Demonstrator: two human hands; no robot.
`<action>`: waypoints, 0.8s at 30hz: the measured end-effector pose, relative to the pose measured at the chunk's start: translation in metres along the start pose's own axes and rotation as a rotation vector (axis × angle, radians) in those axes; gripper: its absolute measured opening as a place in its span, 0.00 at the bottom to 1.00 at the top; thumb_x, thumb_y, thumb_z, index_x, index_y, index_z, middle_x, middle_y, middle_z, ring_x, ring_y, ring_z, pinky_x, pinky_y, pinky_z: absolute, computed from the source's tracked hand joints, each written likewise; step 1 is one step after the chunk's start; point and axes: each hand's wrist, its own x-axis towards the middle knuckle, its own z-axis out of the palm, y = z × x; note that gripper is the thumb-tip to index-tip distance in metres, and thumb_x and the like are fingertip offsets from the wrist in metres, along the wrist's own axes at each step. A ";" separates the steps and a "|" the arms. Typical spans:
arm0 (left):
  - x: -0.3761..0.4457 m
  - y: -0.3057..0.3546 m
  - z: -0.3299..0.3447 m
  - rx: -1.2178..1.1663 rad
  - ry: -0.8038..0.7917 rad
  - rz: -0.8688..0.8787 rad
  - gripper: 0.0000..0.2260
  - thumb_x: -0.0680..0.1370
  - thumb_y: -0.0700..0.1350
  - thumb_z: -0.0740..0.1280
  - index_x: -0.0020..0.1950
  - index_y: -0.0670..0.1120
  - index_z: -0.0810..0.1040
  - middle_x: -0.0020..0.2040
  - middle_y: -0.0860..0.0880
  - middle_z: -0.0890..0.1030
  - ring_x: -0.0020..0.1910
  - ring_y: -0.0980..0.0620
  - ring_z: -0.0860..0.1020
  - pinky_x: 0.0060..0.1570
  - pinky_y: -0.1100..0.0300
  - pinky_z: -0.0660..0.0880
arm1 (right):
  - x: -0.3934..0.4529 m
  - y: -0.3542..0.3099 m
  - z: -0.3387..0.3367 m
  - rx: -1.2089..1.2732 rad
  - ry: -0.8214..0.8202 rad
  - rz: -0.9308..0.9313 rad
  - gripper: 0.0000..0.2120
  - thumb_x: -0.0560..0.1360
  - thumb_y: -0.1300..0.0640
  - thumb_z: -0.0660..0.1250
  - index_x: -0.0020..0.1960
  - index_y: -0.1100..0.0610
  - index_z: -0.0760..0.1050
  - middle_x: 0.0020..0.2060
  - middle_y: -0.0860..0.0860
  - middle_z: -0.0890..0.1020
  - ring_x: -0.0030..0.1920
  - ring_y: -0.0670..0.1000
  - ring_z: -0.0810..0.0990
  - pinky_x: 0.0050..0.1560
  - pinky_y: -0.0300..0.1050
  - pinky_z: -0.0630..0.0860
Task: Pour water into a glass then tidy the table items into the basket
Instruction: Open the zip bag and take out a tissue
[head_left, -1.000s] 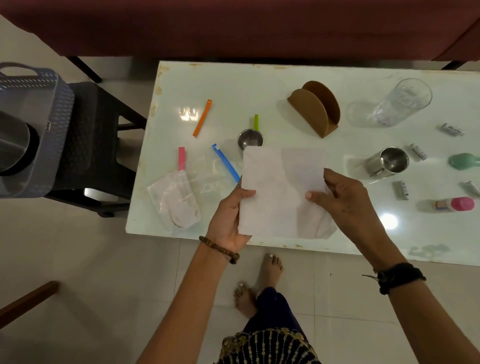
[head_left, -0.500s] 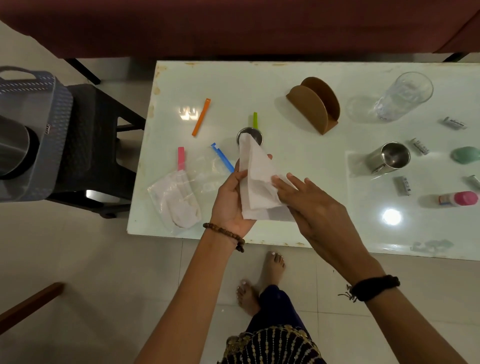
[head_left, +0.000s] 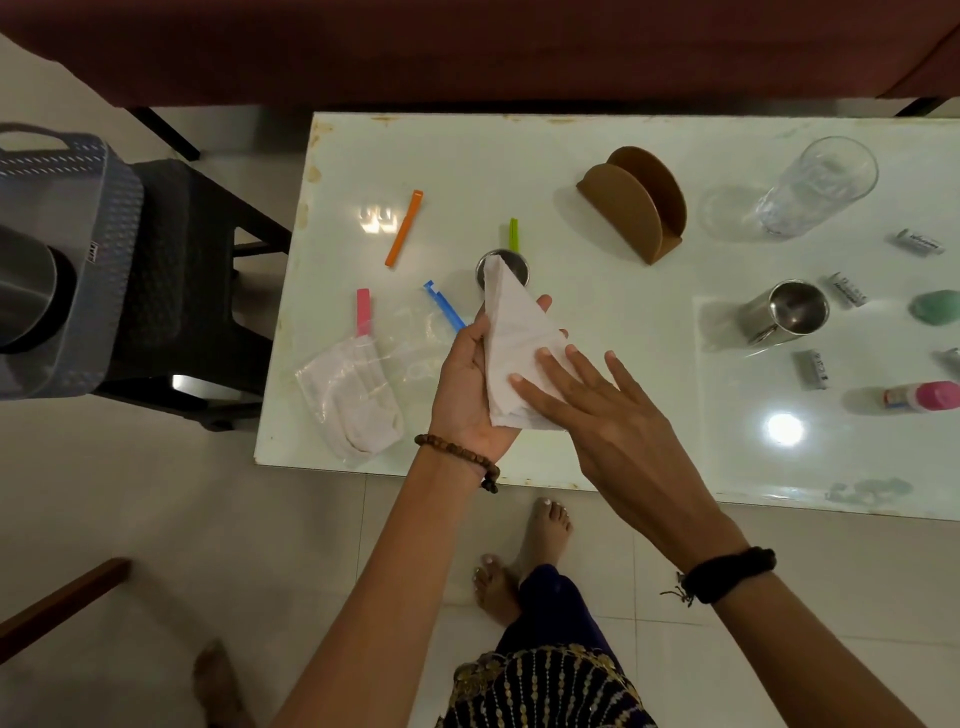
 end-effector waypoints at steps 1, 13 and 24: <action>0.001 0.000 0.000 0.024 -0.003 -0.004 0.24 0.79 0.59 0.44 0.65 0.51 0.69 0.53 0.52 0.83 0.59 0.47 0.74 0.49 0.51 0.78 | 0.000 -0.001 0.000 -0.002 -0.007 0.005 0.38 0.60 0.79 0.68 0.66 0.56 0.71 0.63 0.60 0.76 0.63 0.65 0.73 0.58 0.69 0.71; 0.008 -0.007 0.001 0.041 0.037 -0.049 0.20 0.80 0.43 0.50 0.72 0.45 0.63 0.66 0.40 0.70 0.60 0.46 0.72 0.51 0.55 0.77 | 0.000 -0.002 -0.010 0.529 -0.107 0.189 0.19 0.77 0.55 0.56 0.66 0.49 0.71 0.70 0.48 0.69 0.73 0.45 0.59 0.74 0.50 0.50; 0.021 -0.010 -0.001 0.102 0.119 0.074 0.20 0.81 0.45 0.50 0.73 0.46 0.61 0.69 0.47 0.70 0.63 0.49 0.73 0.50 0.57 0.76 | 0.014 0.039 -0.011 1.405 -0.145 0.909 0.07 0.72 0.57 0.69 0.49 0.54 0.81 0.45 0.52 0.84 0.44 0.48 0.81 0.43 0.36 0.78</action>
